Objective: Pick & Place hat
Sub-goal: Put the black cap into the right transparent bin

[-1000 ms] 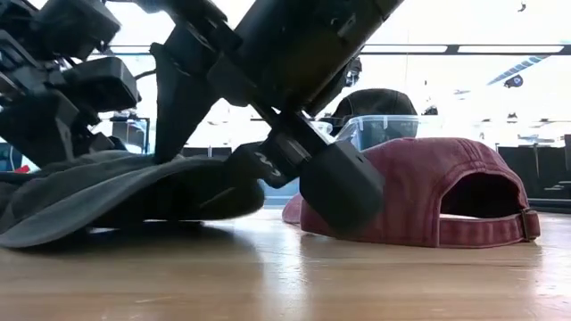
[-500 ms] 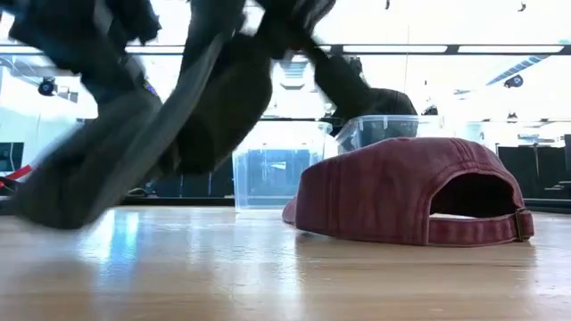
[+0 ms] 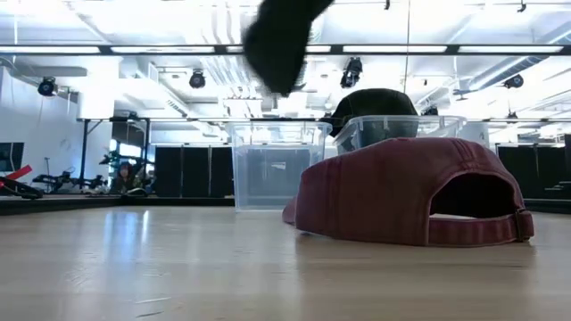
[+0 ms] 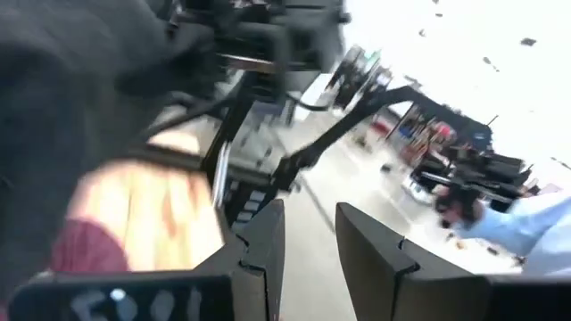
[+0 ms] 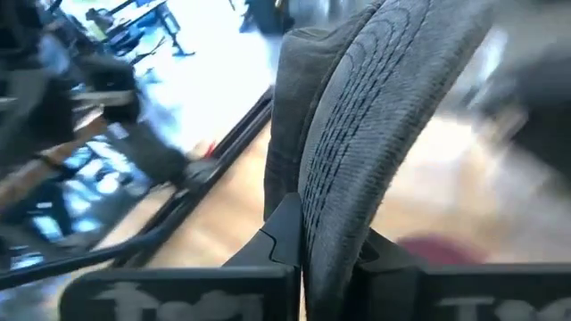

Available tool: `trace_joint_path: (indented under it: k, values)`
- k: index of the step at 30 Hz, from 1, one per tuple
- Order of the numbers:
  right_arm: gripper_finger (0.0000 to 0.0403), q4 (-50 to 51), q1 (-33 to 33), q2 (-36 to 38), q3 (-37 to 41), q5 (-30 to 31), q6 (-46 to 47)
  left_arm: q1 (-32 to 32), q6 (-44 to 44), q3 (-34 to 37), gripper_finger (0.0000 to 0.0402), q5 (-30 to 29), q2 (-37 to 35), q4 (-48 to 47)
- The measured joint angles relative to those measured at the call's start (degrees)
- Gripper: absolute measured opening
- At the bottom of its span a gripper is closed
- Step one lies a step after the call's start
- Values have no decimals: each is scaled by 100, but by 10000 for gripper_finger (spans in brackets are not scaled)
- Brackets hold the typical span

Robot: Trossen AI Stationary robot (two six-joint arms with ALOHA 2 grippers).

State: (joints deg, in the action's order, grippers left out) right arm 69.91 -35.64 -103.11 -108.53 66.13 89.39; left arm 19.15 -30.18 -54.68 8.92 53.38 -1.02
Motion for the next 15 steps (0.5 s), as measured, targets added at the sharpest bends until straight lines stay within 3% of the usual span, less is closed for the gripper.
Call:
trace_joint_path:
  k: [6, 11, 15]
  values:
    - [13, 2035, 269, 560, -454, 607, -813, 5, 167, -24, 96, -172, -228, -94]
    - [13, 2015, 988, 1091, -439, 567, -2342, 2, 210, 151, 96, -780, -254, -594]
    - [13, 2004, 1867, 1435, -201, -145, -2694, 2, 235, 238, 96, -1451, -157, -1043]
